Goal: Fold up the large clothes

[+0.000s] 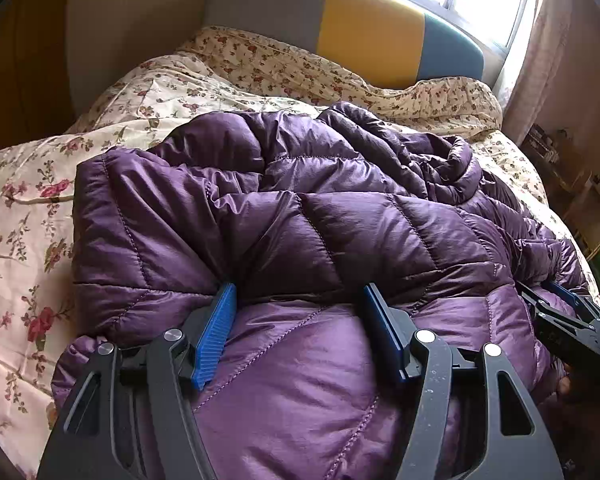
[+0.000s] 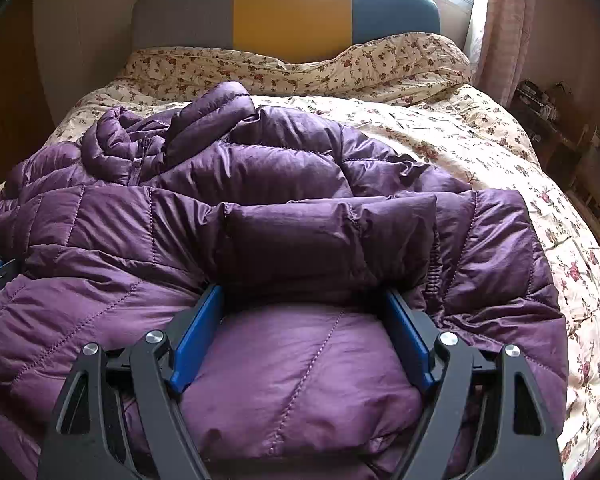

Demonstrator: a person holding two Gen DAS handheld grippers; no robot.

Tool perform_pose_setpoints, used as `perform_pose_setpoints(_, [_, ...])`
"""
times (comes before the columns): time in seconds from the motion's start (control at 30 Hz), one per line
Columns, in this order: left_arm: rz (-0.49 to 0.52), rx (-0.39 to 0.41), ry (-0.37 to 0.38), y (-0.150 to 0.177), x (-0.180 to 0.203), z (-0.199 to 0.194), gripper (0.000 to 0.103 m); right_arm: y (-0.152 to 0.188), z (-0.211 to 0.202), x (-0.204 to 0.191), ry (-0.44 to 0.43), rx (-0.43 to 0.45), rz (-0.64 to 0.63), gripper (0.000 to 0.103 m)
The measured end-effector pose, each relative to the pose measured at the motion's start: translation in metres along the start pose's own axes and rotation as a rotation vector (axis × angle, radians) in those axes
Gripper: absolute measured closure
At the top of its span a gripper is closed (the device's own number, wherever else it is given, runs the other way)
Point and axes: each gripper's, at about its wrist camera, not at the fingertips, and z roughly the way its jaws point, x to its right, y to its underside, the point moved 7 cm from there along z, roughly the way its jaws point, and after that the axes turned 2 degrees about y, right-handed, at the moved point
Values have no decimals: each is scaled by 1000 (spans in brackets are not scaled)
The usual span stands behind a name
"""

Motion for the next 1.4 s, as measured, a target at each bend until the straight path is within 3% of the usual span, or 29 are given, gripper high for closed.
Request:
perform_pose_setpoints(0.57, [-24,2,33,-3,-2,0,35,-2,0,-1,27,-2,-19,23])
perform_pose_setpoints(0.7, [-63,-1,15,-3,-6,-25,31,-7,-6,2,33,-15,-33,18])
perform_pose_setpoints(0.77, [-72,33,19,0,-9,-51,31,-9,-15,4,35,-11,-49,9])
perform_pose_setpoints(0.87, [-52,57,13,11,-13,-80,31,-3,-31,8,14,-12,-56,8])
perform_pose_setpoints(1.13, [-1,36,15,64,-25,-139,31,38,-80,13,43,-38,-178,8])
perform_pose_setpoints(1.4, [-8,0,47,134,-45,-192,31,130,-128,54,23,-159,-220,8])
